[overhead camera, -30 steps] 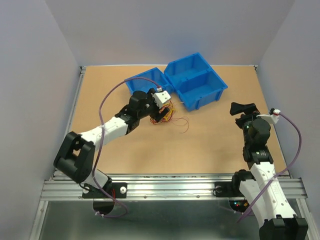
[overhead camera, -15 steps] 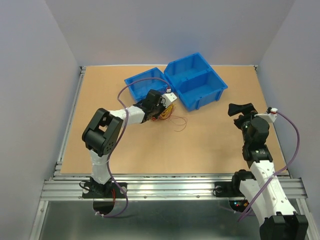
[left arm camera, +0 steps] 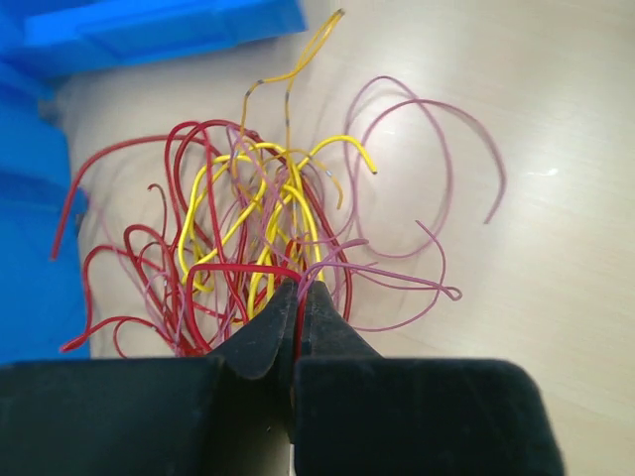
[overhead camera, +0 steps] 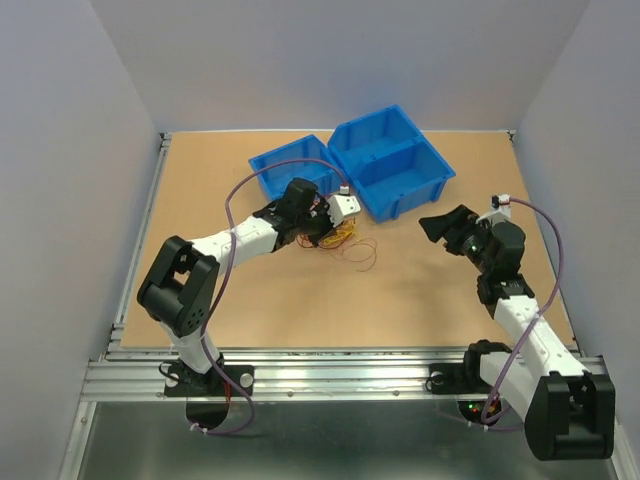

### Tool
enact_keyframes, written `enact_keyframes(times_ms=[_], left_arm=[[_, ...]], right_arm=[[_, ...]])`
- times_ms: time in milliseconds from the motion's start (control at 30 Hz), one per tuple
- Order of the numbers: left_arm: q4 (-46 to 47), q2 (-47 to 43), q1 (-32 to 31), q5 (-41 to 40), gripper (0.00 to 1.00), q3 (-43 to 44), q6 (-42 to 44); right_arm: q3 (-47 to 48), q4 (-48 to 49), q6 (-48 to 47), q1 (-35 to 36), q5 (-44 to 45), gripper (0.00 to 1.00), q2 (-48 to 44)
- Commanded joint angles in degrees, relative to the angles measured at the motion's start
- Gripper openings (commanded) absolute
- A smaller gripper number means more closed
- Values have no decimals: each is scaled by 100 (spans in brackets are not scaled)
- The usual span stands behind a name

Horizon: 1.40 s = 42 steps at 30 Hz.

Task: Untangle the cables

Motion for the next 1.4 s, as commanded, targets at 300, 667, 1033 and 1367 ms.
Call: enact_keyframes(times_ms=[300,667,1033,1367], left_arm=[[-422,-258,-48,754,0,-63,339],[-527,-169,-110,693,0,-27,435],[-510,-178,-171,456,1,-63,444],[150,155,-49,-1378,1,95,-275]], right_arm=[[636,907,-1099,1563,-139,75,1095],[1285,837,-1889,2416,1090,76,2272],[2323,257,-2391,3084,2190,59,3671],[1516,441,-2015,3154,3427,1,2136]])
